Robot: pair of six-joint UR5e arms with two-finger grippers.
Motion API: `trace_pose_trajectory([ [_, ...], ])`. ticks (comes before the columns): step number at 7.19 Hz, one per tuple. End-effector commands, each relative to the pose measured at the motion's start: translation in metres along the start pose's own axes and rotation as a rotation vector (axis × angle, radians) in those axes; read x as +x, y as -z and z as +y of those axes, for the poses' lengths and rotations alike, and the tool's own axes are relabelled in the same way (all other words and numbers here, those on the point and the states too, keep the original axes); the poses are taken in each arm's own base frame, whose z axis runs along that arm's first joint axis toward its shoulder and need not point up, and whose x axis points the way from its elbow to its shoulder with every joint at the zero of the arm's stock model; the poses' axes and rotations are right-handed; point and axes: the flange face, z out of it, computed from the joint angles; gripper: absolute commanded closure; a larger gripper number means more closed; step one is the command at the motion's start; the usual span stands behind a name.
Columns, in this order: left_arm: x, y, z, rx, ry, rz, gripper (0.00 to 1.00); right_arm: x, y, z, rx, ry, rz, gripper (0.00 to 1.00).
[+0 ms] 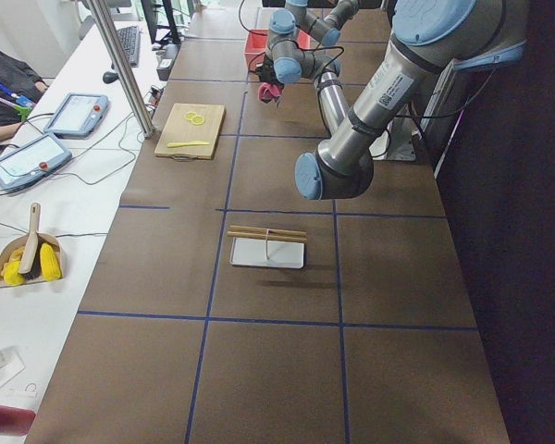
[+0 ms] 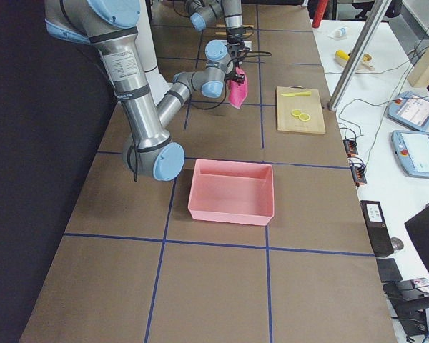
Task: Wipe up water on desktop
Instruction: 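Move the right gripper to the pink cloth and grasp it beside the left gripper, then open the left gripper and withdraw it while the right gripper holds the cloth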
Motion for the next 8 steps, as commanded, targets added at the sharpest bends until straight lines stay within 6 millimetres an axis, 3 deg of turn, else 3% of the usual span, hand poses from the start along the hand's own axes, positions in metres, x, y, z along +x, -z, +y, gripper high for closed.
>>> trace_pose_trajectory([
  [1,0.000,0.001,0.001,-0.004,-0.005,0.000,0.76,-0.001,0.003,-0.002,0.008,-0.032,0.001,1.00],
  [2,-0.001,0.001,0.000,-0.005,-0.025,0.002,0.51,-0.001,0.003,-0.002,0.007,-0.032,0.001,1.00],
  [3,-0.003,0.007,0.000,-0.012,-0.177,0.002,0.01,-0.001,0.003,-0.001,0.004,-0.033,0.000,1.00],
  [4,-0.004,0.007,-0.005,-0.008,-0.219,-0.005,0.00,0.002,0.000,0.006,-0.022,-0.044,0.002,1.00],
  [5,-0.009,0.005,-0.024,0.016,-0.404,-0.008,0.00,0.007,-0.002,0.012,-0.060,-0.088,0.015,1.00],
  [7,-0.020,0.017,-0.097,0.085,-0.703,-0.039,0.00,0.014,-0.005,0.016,-0.101,-0.416,0.052,1.00],
  [8,-0.020,0.023,-0.131,0.137,-0.859,-0.080,0.00,0.019,-0.008,0.022,-0.152,-0.477,0.078,1.00],
])
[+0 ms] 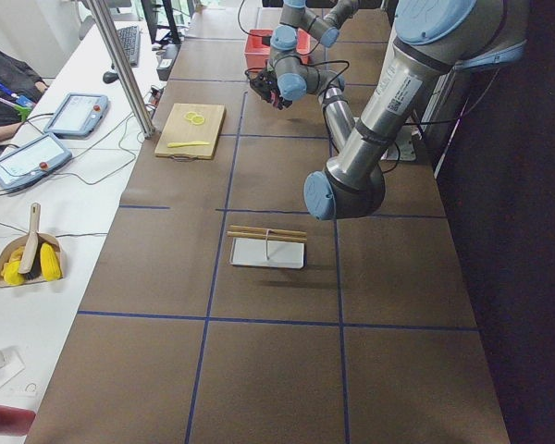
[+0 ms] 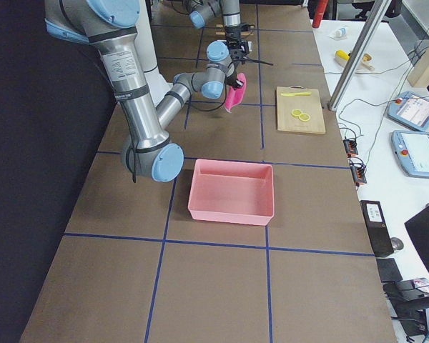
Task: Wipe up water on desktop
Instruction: 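Open the left gripper and withdraw it while the right gripper holds the cloth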
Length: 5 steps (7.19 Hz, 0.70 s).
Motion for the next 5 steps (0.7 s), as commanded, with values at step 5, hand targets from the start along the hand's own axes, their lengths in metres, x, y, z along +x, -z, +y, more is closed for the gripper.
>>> trace_pose_trajectory([
  [5,-0.135,0.079,-0.163,0.088,-0.941,-0.417,0.00,0.055,0.026,-0.012,-0.167,-0.672,0.095,1.00],
])
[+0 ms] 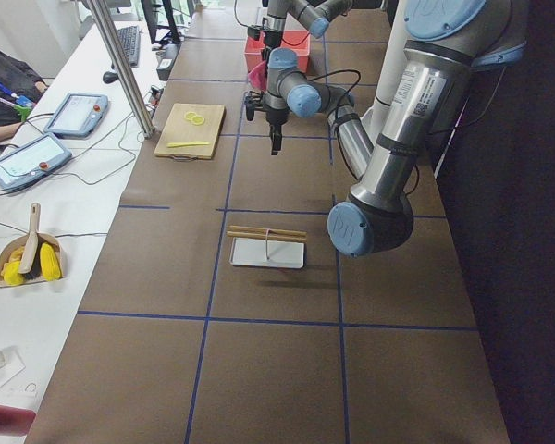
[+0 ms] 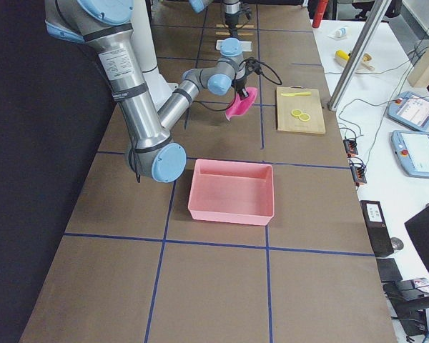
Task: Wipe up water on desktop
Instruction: 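Open the left gripper and withdraw it while the right gripper holds the cloth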
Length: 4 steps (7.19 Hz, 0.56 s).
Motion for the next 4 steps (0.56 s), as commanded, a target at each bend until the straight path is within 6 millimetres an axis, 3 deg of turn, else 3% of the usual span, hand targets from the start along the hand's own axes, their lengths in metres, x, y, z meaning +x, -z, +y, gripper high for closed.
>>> trace_pose_trajectory([
  [1,-0.110,0.013,-0.026,-0.061,-0.226,-0.033,0.00,0.007,-0.003,0.003,-0.077,-0.284,0.073,1.00],
  [3,-0.239,0.027,-0.045,-0.108,-0.320,-0.026,0.00,0.018,-0.009,0.008,-0.146,-0.340,0.164,1.00],
  [4,-0.302,0.023,-0.055,-0.135,-0.320,-0.008,0.00,0.022,-0.008,0.010,-0.163,-0.357,0.191,1.00],
])
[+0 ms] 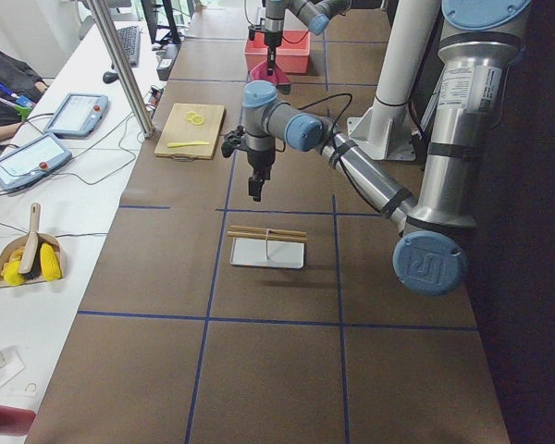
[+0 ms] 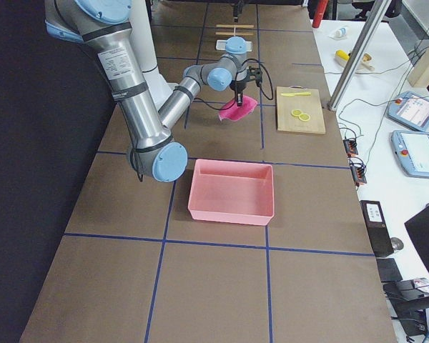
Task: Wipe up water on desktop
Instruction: 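Drag the pink cloth across the table with the right gripper, wiping back and forth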
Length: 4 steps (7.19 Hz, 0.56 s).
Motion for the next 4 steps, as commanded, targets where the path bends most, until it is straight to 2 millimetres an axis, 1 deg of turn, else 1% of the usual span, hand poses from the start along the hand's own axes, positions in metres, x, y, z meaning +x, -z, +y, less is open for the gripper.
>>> trace_pose_trajectory([
  [1,-0.149,-0.001,0.024,-0.023,-0.030,0.058,0.00,0.011,-0.006,-0.002,-0.030,-0.051,0.065,1.00],
  [2,-0.213,-0.001,0.045,-0.016,0.022,0.081,0.00,0.010,-0.009,-0.001,-0.036,-0.051,0.069,1.00],
  [3,-0.250,-0.011,0.076,-0.019,0.028,0.082,0.00,0.014,-0.016,0.001,-0.045,-0.064,0.080,1.00],
  [4,-0.253,-0.006,0.078,-0.007,0.033,0.079,0.00,0.024,-0.035,0.012,-0.053,-0.077,0.117,1.00],
])
